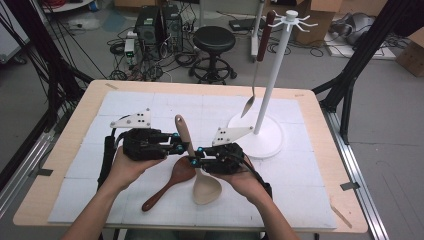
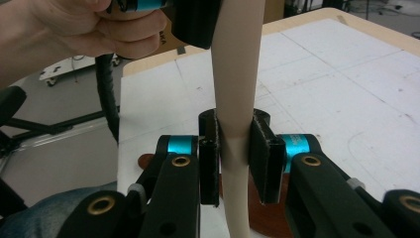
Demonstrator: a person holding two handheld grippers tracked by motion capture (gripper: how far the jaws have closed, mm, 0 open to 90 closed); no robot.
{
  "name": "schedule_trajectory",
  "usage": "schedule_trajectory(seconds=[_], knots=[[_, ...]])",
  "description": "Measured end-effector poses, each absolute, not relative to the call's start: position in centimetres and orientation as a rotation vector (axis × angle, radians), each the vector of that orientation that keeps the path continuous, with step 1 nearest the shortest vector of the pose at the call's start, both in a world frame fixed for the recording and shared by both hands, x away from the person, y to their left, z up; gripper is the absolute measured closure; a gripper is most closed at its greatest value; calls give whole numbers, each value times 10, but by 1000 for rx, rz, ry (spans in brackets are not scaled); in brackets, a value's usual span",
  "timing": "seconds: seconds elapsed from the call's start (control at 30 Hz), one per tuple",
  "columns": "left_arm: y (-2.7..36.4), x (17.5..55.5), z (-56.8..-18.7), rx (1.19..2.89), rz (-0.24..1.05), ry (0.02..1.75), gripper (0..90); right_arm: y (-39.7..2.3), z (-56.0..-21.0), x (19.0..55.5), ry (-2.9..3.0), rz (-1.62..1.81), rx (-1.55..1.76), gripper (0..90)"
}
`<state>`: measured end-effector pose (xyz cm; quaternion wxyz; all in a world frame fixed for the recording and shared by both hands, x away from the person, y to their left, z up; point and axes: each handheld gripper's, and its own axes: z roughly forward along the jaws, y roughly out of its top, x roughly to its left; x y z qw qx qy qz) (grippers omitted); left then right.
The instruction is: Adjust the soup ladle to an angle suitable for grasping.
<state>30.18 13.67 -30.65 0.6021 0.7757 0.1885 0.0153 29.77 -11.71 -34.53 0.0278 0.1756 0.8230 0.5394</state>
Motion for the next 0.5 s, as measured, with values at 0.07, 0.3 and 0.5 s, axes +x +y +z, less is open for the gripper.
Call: schedule_trajectory(seconds=[0.07, 0.3, 0.5], knots=[[136, 302, -307, 1791, 27, 426, 749, -118, -345, 298, 2548, 1674, 532, 767], [134, 301, -302, 1816, 18, 395, 753, -122, -345, 303, 2570, 1734, 470, 736], [133, 301, -302, 1813, 49, 418, 749, -121, -344, 303, 2542, 1732, 483, 767]])
